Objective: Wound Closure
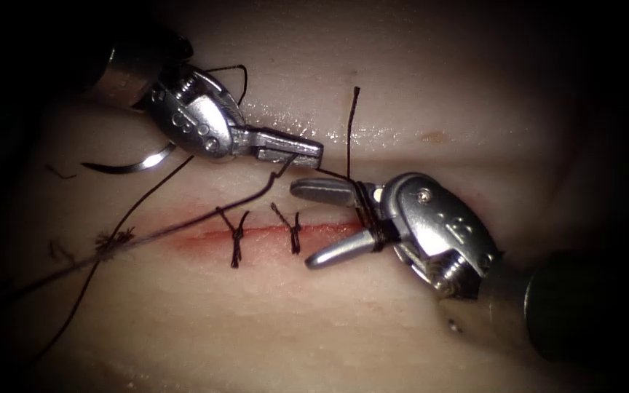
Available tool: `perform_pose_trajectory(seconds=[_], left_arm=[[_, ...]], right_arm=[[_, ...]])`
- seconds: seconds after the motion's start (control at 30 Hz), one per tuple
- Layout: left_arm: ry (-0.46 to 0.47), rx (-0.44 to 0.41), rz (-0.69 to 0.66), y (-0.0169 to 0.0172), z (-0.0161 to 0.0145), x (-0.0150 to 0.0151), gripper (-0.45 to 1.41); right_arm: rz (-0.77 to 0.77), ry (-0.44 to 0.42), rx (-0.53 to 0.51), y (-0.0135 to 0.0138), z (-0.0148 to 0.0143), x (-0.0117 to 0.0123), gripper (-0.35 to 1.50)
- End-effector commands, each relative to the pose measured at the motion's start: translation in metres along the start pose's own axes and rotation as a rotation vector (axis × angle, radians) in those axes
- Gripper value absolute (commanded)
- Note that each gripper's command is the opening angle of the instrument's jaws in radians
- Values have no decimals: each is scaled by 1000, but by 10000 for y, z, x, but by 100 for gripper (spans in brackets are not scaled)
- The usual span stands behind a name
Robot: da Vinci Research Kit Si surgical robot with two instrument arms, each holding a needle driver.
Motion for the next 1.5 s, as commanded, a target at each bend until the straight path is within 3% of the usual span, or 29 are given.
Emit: perform_pose_trajectory(seconds=[0.03,0.3,0.53,0.6,0.83,0.97,1.13,1.17,1.33,1.5], left_arm=[[2,2,1,2,6,-5,-45],[-27,6,12,38,6,9,-45],[-63,15,9,66,28,15,-45],[-73,19,11,72,35,20,-45],[-87,30,3,86,59,50,-45],[-86,43,-20,74,70,74,-45],[-80,58,-51,50,73,92,-45],[-85,67,-63,41,77,101,-45],[-109,74,-52,58,99,110,-45],[-111,75,-58,57,97,106,-45]], right_arm=[[3,4,2,2,8,-8,66],[11,35,-67,13,-3,-6,64],[47,52,-127,20,-5,-7,46],[57,37,-184,23,-7,-8,37],[105,11,-346,30,-12,-12,36],[95,-62,-398,24,-10,-15,76],[86,-113,-424,15,-10,-21,81],[83,-133,-482,14,-13,-20,91],[77,-156,-590,19,-18,-17,93],[76,-230,-671,20,-25,-19,93]])
